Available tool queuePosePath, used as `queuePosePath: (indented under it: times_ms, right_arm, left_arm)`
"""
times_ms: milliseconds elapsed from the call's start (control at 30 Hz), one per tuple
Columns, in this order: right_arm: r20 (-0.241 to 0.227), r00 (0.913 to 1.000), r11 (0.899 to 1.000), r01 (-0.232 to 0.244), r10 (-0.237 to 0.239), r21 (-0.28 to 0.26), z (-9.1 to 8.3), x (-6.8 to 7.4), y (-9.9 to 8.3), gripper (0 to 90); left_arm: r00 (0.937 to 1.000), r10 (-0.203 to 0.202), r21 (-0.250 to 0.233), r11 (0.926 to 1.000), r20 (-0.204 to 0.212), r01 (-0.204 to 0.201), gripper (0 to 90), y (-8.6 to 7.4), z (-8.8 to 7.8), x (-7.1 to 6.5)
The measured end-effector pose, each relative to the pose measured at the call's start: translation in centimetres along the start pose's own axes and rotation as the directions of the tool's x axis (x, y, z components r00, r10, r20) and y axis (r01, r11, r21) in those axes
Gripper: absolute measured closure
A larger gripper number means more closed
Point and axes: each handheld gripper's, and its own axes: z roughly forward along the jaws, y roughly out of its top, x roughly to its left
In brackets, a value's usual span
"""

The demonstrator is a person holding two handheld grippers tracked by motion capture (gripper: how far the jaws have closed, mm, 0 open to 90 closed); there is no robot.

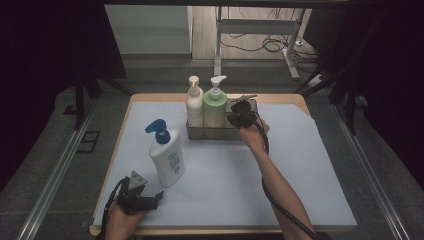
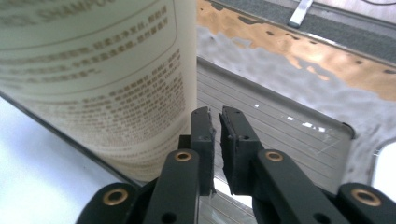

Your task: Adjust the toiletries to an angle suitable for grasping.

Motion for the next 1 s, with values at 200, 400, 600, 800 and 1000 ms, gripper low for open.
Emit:
queuePosePath:
  times_ms: [200, 400, 600, 800, 1000]
  right_arm:
    - [-0.008, 1.0, 1.0, -0.003, 0.003, -0.011, -1.2, -0.4, -0.3, 76.3]
    - [-0.048, 0.9988, 1.0, 0.011, -0.013, -0.027, -2.4, -0.3, -0.7, 63.9]
    - [-0.083, 0.9947, 0.998, 0.057, -0.06, -0.035, -3.7, 0.4, -0.9, 49.2]
    - [-0.141, 0.9862, 0.995, 0.08, -0.087, -0.052, -4.8, 0.7, -1.3, 35.8]
    - [-0.174, 0.9775, 0.992, 0.109, -0.119, -0.071, -5.9, 0.9, -1.8, 21.9]
  left_arm:
    - [1.0, 0.0, -0.001, 1.0, 0.0, 0.0, 12.2, 0.0, 0.0, 0.0]
    - [1.0, -0.001, -0.001, 1.0, 0.0, 0.001, 12.2, 0.0, 0.0, 0.0]
    - [1.0, -0.001, 0.0, 1.0, 0.001, 0.001, 12.2, 0.0, 0.0, 0.0]
    - [1.0, -0.003, -0.002, 1.0, 0.002, 0.003, 12.2, 0.0, 0.0, 0.0]
    - [1.0, -0.003, -0.001, 1.0, 0.001, 0.003, 12.2, 0.0, 0.0, 0.0]
